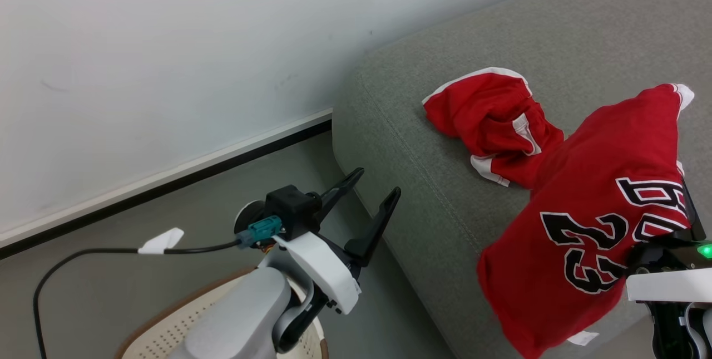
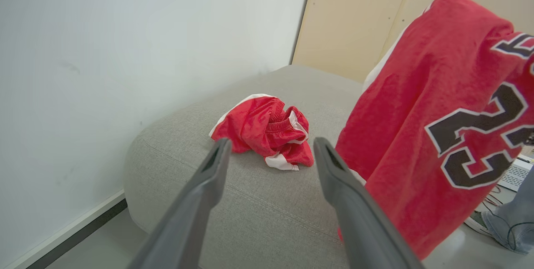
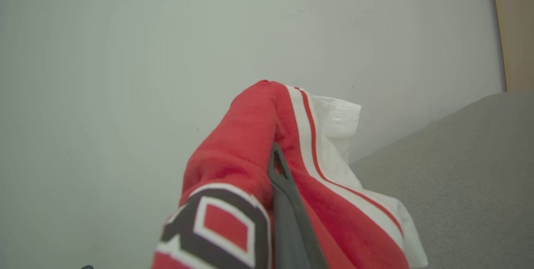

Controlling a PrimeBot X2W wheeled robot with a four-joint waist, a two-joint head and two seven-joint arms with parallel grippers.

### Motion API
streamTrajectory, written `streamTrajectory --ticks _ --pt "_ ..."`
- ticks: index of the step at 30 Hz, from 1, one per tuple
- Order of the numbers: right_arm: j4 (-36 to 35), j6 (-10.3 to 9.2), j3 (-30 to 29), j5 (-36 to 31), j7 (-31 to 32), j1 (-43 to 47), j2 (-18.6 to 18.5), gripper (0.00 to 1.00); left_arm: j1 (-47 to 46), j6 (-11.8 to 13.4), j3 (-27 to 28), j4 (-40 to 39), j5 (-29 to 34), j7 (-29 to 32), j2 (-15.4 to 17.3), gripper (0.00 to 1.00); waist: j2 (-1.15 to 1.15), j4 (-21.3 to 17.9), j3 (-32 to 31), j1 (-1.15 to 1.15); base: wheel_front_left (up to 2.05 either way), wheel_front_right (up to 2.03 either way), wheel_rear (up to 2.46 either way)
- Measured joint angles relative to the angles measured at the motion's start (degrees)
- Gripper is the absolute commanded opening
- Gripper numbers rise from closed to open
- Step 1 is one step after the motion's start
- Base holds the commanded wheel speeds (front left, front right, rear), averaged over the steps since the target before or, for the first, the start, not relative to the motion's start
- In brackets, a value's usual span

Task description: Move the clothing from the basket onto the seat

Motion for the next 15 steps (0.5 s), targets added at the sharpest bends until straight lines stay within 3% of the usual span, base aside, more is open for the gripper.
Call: streamTrajectory --ticks 8,15 --pt "0.1 0.00 1.1 0.4 0.0 -4.2 -1.3 0.00 -0.3 -0.2 -0.1 1.0 0.8 -0.1 -0.1 1.00 0.00 -0.2 1.7 0.00 0.00 0.00 0.00" --pt "4.2 0.00 3.4 7.7 0.6 -15.8 -6.0 0.00 -2.6 -0.3 -0.4 1.0 1.3 0.0 -0.1 1.00 0.00 1.5 4.8 0.00 0.00 0.00 0.00"
